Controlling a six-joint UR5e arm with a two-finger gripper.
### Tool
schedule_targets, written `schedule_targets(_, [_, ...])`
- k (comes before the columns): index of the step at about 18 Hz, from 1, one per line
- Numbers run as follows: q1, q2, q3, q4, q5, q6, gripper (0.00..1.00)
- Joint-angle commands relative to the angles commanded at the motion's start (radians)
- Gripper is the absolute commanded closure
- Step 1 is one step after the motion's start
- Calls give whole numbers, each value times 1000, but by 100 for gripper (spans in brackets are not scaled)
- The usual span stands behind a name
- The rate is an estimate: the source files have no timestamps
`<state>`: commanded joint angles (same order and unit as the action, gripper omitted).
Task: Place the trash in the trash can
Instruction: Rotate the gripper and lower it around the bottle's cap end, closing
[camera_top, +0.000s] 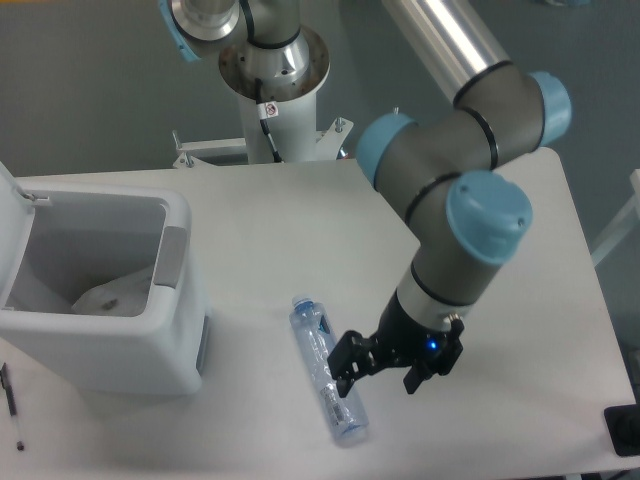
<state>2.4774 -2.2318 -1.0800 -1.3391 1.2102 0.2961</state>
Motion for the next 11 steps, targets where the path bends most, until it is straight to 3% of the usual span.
schedule_targets(2, [-18,-28,9,-20,40,0,0])
schedule_targets(11, [-94,-114,26,-11,216,-51,0])
